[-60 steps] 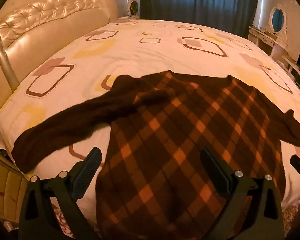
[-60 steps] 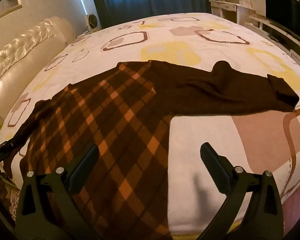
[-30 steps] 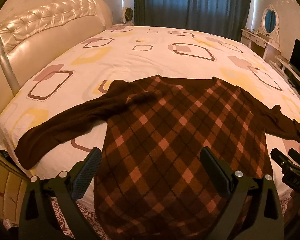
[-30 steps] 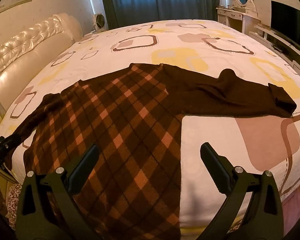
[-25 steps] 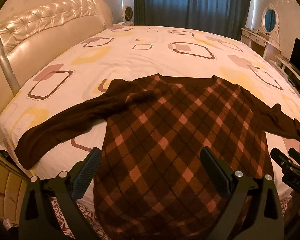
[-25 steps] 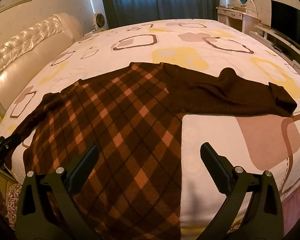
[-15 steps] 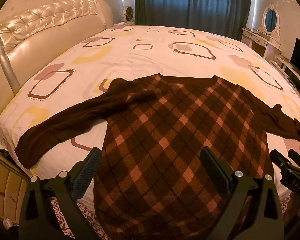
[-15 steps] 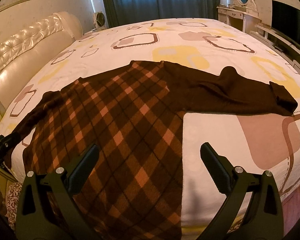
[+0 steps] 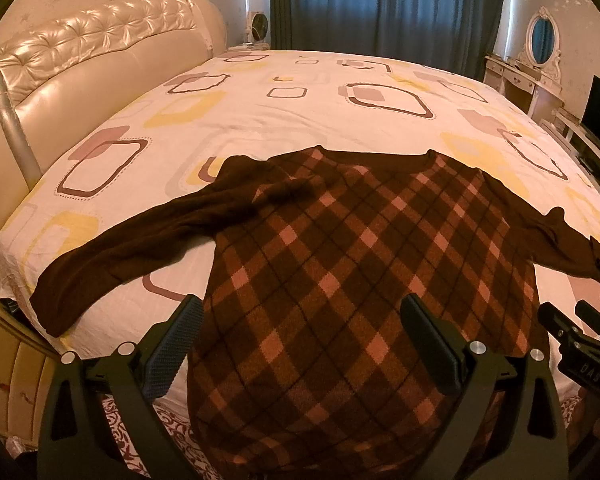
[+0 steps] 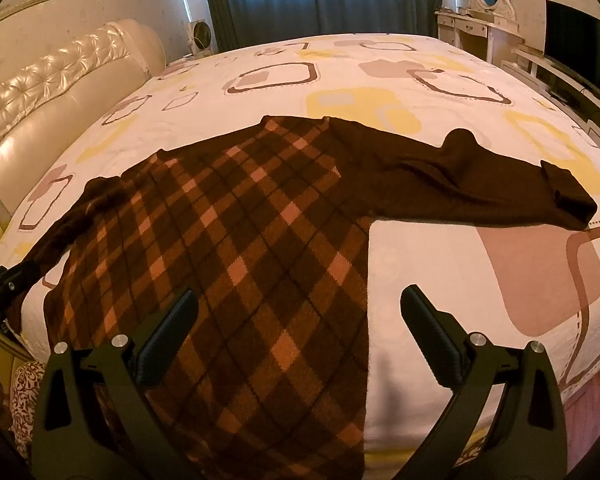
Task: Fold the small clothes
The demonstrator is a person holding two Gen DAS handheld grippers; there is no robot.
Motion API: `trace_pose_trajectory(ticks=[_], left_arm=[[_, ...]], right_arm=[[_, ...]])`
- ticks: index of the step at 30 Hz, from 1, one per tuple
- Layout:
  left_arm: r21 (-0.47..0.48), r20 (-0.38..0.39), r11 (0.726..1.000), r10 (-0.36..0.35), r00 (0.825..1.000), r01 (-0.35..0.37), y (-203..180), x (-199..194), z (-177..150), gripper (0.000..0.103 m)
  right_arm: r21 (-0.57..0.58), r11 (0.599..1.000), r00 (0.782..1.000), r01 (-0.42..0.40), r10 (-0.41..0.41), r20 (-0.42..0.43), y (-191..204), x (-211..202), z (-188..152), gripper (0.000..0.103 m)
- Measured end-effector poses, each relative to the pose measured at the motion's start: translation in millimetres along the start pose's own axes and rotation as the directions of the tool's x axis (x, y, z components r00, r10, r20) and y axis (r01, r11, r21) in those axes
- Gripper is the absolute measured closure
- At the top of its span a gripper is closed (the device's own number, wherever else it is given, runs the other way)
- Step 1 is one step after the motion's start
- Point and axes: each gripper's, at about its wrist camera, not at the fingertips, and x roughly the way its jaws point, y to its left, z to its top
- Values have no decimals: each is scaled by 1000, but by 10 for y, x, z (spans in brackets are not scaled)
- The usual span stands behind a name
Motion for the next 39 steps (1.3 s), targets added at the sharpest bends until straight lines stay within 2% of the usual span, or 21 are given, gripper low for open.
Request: trace_pose_trajectory(ticks=[39], left_arm=[[-2,-16,1000,1,1000,-1,22,42,-85,5]], right_arm=[[-7,1000,1000,-3,3,-10,31,31,-55,2]])
